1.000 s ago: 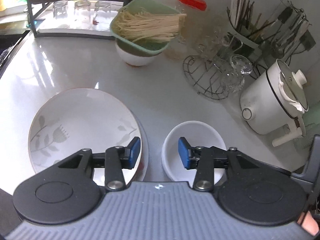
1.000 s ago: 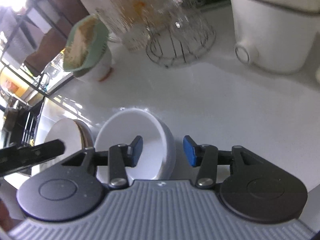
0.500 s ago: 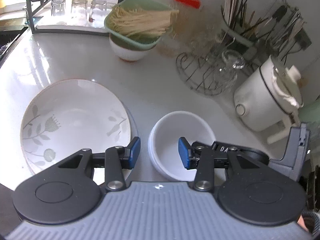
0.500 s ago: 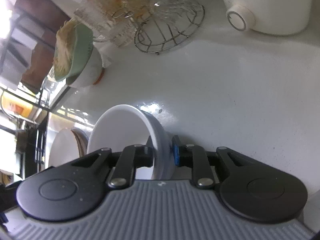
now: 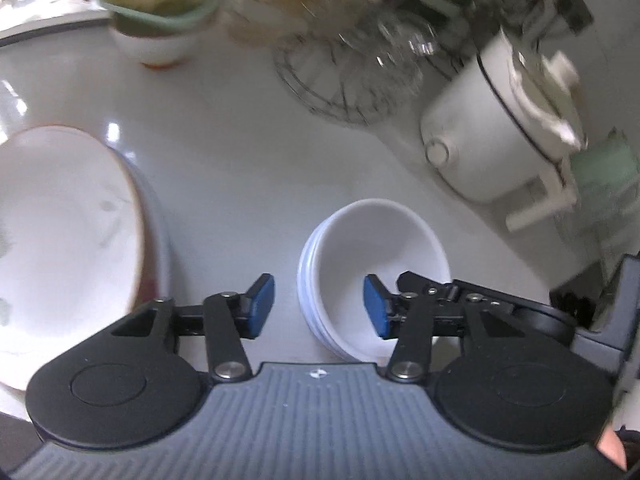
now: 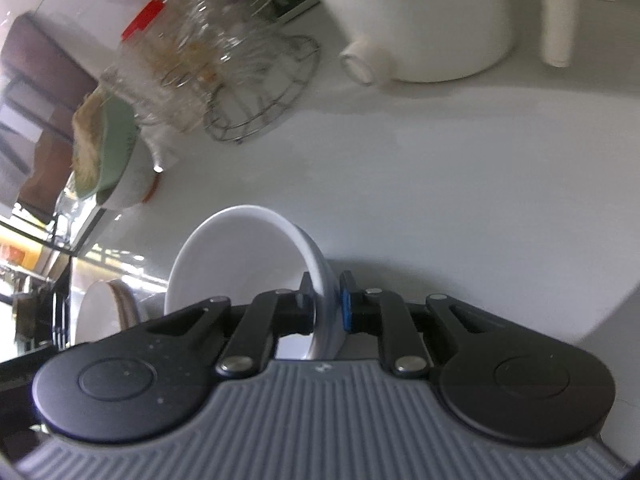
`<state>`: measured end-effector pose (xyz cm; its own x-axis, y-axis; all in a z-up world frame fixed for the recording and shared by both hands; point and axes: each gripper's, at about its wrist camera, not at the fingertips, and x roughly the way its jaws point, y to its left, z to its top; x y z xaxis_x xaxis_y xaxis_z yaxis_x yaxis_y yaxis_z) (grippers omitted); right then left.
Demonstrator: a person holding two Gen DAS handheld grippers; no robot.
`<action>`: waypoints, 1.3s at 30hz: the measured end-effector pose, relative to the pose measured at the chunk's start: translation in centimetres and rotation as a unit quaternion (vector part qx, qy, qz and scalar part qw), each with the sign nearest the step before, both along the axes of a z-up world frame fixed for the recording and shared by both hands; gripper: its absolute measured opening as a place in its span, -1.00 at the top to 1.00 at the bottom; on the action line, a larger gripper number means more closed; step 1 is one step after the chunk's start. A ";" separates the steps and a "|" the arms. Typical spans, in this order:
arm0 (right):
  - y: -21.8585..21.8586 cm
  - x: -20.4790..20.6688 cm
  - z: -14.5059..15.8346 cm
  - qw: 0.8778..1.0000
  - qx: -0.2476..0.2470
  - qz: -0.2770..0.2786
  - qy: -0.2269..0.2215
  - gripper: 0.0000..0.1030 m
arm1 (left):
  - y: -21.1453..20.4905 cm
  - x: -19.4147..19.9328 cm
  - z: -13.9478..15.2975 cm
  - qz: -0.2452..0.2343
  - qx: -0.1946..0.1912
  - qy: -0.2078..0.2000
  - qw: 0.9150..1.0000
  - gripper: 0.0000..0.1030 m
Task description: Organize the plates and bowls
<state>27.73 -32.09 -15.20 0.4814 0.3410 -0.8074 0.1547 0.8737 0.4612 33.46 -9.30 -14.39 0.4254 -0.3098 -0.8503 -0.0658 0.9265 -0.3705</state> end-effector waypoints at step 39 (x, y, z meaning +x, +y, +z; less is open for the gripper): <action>-3.0 -3.1 4.8 0.999 0.006 -0.005 -0.040 0.70 | -4.2 2.3 1.1 -0.057 -0.003 0.010 0.998 0.57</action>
<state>24.59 -35.10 -10.37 0.5483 0.3444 -0.7621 0.1262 0.8668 0.4824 35.79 -13.47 -13.33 0.3693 -0.3602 -0.8567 0.0329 0.9263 -0.3753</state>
